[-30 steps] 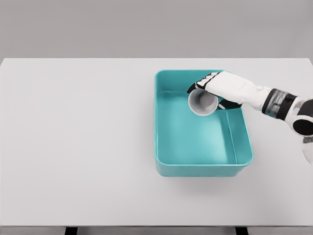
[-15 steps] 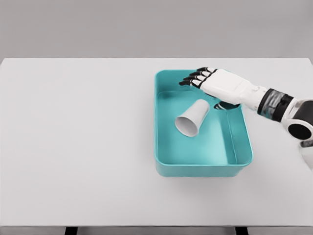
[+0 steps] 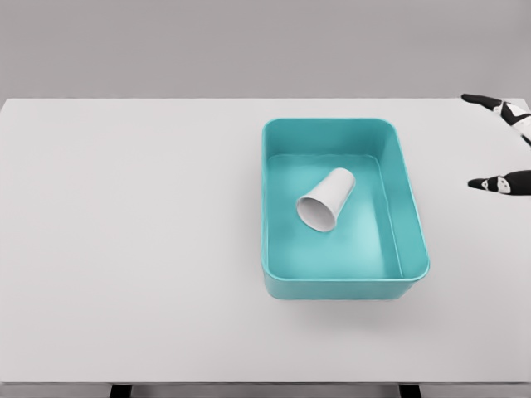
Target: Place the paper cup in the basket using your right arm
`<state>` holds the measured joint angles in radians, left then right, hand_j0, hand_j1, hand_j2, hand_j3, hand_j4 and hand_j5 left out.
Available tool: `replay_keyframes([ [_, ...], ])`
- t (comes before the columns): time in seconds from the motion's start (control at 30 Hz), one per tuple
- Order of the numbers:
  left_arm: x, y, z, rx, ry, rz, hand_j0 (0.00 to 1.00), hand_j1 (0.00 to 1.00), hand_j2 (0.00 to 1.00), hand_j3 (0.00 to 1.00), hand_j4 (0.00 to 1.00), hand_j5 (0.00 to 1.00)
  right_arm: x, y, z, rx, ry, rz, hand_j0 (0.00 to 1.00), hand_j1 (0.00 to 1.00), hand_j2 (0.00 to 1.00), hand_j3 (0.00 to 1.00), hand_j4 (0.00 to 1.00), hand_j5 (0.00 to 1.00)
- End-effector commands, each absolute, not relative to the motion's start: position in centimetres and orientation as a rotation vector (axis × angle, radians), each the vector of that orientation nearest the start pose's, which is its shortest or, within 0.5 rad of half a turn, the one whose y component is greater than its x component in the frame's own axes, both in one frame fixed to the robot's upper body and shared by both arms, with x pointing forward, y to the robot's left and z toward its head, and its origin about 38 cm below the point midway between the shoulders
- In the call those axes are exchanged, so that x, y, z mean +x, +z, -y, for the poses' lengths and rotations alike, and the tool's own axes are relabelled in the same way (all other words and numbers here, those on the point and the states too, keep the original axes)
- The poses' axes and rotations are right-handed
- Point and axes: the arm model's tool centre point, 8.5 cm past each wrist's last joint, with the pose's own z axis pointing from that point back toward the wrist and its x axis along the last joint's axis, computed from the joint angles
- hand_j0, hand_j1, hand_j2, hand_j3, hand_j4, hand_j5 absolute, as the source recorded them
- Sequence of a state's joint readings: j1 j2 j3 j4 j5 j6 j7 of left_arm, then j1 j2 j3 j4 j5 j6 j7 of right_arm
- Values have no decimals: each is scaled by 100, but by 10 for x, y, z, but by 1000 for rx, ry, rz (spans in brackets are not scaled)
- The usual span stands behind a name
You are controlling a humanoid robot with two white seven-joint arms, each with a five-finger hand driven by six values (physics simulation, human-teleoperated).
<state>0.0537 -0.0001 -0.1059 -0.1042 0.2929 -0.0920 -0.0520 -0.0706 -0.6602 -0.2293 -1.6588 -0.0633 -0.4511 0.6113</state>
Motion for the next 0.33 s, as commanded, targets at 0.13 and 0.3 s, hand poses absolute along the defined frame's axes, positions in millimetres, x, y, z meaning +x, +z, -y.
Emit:
replay_keyframes([
  [0.13,11,-263,-265,28,178,153,100,100,100,100,100,100,354,247,409,-324,1155,1835,100,100,100,100,100,100],
  [0.3,11,-263,-266,34,181,153,100,100,100,100,100,100,355,249,410,-326,1152,1838,100,100,100,100,100,100],
])
